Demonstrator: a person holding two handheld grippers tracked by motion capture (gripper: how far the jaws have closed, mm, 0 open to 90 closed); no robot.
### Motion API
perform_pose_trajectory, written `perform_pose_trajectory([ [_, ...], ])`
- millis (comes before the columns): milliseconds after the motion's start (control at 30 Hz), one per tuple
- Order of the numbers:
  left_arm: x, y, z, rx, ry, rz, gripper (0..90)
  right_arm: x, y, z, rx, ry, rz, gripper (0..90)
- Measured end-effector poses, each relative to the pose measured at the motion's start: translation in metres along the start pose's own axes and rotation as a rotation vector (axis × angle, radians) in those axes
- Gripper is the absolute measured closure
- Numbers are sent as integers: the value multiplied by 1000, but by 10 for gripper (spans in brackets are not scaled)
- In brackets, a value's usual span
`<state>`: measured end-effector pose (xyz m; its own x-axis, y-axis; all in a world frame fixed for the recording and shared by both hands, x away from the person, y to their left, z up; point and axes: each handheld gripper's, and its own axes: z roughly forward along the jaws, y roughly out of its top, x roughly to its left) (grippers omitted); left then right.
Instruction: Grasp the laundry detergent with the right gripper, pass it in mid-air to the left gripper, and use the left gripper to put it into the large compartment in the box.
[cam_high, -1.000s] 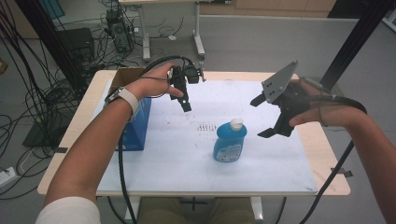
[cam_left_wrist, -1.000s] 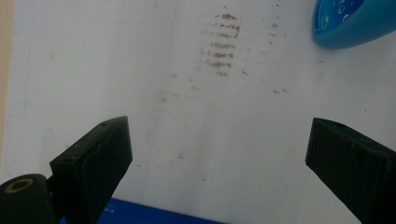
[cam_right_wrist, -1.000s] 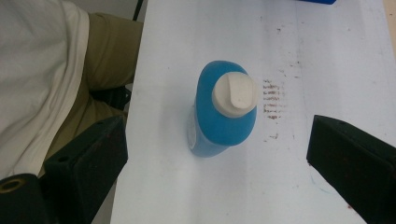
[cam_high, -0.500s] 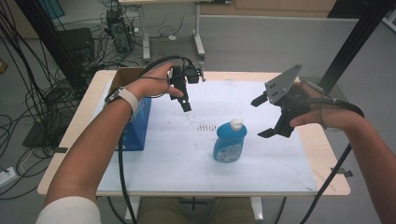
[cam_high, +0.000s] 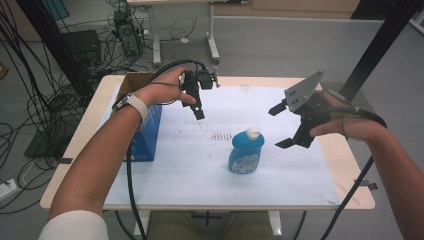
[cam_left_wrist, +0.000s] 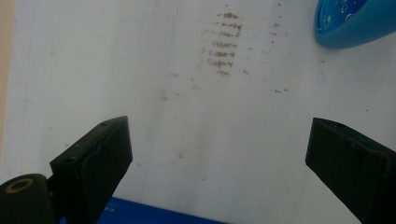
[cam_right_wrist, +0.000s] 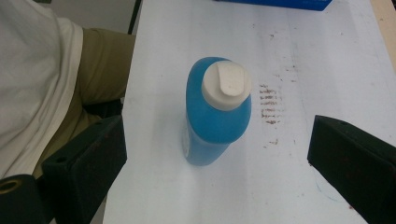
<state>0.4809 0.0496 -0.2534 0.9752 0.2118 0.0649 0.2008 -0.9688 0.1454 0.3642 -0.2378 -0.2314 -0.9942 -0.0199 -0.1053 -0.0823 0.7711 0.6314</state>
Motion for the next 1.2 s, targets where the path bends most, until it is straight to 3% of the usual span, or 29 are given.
perform_pose_trajectory([
  [633,0,1,1,2,1,-2,76,-1,-17,4,-56,-5,30,45],
  [1200,0,1,3,11,2,-2,76,-4,-35,13,-48,8,61,46],
])
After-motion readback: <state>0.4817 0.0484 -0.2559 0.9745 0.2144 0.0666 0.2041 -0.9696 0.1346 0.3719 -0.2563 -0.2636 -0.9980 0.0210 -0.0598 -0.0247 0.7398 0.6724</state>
